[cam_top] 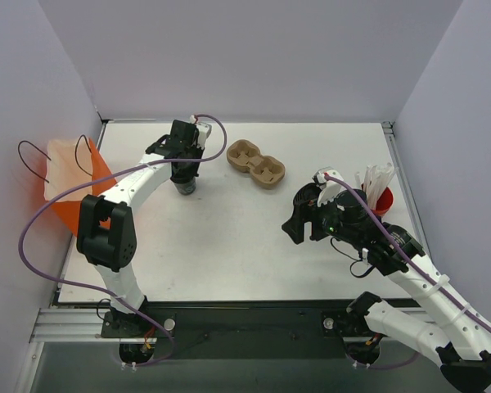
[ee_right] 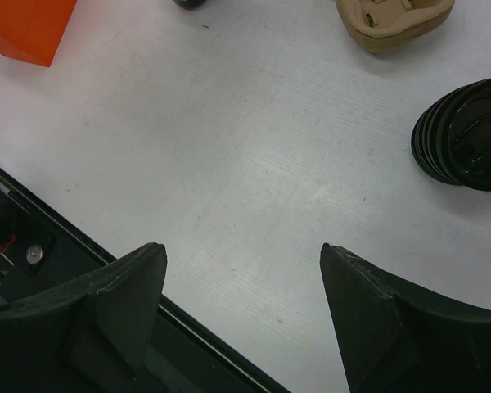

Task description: Pack the takeout coffee

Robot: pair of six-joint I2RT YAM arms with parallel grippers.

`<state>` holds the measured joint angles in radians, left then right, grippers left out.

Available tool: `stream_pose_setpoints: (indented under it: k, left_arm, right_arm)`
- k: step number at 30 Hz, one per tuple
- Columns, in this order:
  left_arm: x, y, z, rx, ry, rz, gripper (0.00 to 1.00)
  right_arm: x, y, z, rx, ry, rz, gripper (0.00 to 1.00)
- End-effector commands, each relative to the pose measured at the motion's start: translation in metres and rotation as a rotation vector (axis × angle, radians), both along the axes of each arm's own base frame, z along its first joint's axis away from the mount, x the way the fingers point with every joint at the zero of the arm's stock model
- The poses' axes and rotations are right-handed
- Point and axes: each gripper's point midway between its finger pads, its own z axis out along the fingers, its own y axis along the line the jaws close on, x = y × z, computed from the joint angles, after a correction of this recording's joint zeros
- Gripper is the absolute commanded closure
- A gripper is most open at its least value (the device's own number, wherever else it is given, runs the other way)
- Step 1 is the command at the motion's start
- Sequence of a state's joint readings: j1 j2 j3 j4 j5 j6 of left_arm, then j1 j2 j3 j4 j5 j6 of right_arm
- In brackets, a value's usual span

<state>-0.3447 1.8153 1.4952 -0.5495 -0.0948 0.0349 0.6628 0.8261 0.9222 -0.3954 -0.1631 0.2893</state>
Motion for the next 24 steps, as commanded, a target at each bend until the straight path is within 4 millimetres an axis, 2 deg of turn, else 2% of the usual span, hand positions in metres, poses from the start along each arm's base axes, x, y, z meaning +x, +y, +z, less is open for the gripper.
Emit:
stream_pose_setpoints:
  k: [1, 24]
  left_arm:
    - [0.013, -0.008, 0.028, -0.038, -0.062, -0.024, 0.83]
    - [0.011, -0.010, 0.017, -0.038, -0.023, -0.038, 0.76]
  right_arm:
    - [-0.001, -0.002, 0.000, -0.006, -0.017, -0.005, 0.23]
    - [-0.001, -0.005, -0.001, -0.011, -0.015, -0.016, 0.22]
